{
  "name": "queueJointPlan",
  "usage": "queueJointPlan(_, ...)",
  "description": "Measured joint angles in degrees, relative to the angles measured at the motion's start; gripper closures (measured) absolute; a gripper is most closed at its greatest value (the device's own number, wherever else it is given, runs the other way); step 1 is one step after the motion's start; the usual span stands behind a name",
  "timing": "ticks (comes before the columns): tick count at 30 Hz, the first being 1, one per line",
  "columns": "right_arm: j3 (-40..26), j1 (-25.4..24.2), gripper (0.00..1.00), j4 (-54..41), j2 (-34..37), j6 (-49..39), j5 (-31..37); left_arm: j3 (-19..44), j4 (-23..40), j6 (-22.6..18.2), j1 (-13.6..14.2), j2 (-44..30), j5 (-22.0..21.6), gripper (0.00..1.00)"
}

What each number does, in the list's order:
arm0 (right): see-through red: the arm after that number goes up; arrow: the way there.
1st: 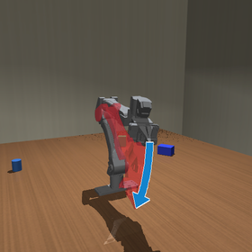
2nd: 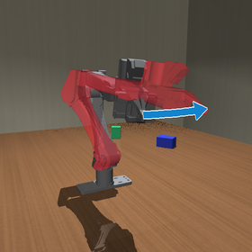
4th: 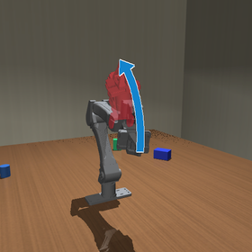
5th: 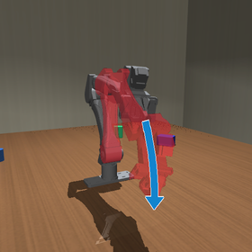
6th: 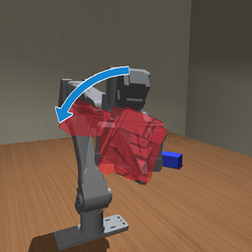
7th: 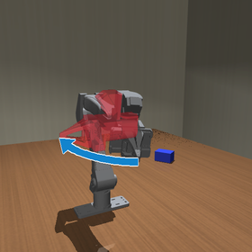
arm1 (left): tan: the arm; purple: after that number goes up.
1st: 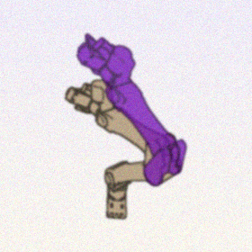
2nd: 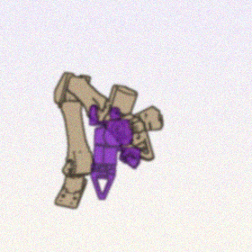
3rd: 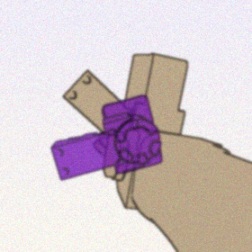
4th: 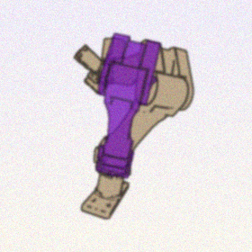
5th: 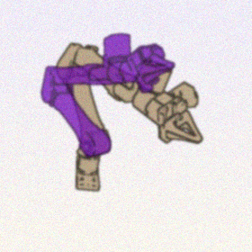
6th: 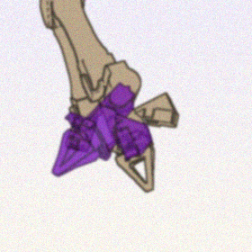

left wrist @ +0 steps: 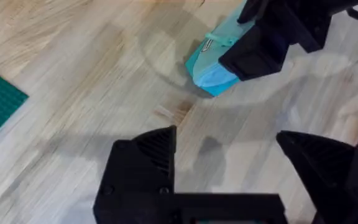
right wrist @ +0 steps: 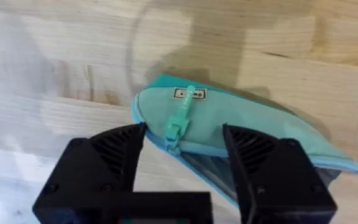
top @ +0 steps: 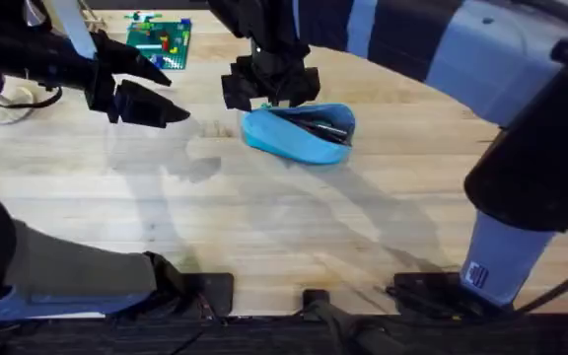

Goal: Unzip the bag, pick up the pens from the table one at a time and place them inside, then zip the bag closed.

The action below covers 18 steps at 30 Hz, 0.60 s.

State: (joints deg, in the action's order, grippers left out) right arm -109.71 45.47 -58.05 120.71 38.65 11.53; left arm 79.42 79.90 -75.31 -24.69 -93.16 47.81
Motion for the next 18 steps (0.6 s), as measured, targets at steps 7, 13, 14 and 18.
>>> queueJointPlan(7,-0.07,0.00,0.399,0.57,0.18,0.17,-1.08,0.00,0.00,0.00,0.00,0.00,0.00,0.006)
queueJointPlan(13,-0.07,0.02,0.515,0.73,0.19,0.25,-1.41,0.00,0.00,0.00,0.00,0.02,0.00,0.006)
queueJointPlan(14,-0.07,0.02,0.528,0.77,0.19,0.34,-1.50,0.00,0.02,0.00,0.00,0.01,0.00,0.006)
queueJointPlan(18,-0.07,0.00,0.600,0.79,0.19,0.37,-1.70,0.00,0.00,0.00,0.00,0.02,0.00,0.006)
